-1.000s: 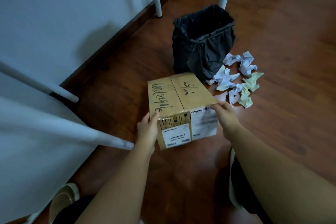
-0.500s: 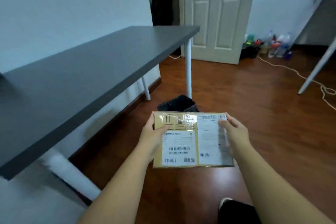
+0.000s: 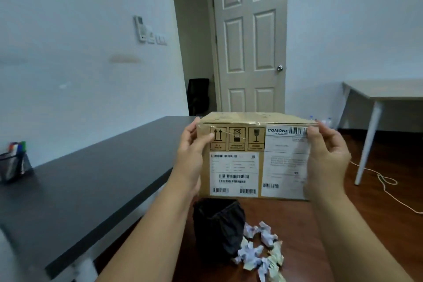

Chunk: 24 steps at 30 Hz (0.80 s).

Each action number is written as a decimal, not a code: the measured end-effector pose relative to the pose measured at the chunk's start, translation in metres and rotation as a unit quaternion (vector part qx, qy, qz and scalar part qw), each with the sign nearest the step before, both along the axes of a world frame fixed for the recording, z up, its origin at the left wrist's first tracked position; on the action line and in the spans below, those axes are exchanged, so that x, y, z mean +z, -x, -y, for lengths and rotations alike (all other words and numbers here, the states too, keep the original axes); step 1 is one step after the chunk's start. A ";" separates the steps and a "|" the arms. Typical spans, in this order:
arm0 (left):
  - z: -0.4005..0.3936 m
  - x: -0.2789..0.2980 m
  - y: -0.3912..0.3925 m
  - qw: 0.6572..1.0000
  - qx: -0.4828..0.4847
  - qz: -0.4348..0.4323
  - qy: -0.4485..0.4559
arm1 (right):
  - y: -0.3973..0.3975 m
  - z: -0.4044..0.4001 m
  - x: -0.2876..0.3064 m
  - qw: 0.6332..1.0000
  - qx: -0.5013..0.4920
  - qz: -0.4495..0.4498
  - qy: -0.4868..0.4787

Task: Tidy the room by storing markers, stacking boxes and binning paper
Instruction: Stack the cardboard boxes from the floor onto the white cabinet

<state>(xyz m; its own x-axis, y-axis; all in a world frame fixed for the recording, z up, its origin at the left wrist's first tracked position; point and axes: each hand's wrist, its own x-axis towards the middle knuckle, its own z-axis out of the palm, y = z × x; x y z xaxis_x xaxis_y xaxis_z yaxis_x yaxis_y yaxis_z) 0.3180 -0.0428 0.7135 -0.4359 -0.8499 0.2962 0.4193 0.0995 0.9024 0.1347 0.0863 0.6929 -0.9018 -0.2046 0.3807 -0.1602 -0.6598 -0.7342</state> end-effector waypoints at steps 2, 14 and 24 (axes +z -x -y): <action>-0.008 0.022 -0.010 0.999 0.008 -0.031 0.021 | -0.013 -0.005 0.020 0.999 0.000 -0.013 0.039; -0.032 0.126 -0.151 0.957 0.138 -0.126 0.222 | -0.133 0.049 0.107 0.956 0.032 -0.056 0.287; -0.021 0.173 -0.353 0.883 0.353 -0.101 0.293 | -0.336 0.159 0.168 0.912 0.265 -0.024 0.311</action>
<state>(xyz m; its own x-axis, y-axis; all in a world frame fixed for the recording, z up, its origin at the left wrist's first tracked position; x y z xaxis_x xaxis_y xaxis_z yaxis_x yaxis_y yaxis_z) 0.6708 -0.0222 0.8860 0.2526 -0.5642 0.7860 0.2135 0.8249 0.5235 0.4702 -0.0726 0.8614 -0.7173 -0.3383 0.6092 0.2806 -0.9405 -0.1919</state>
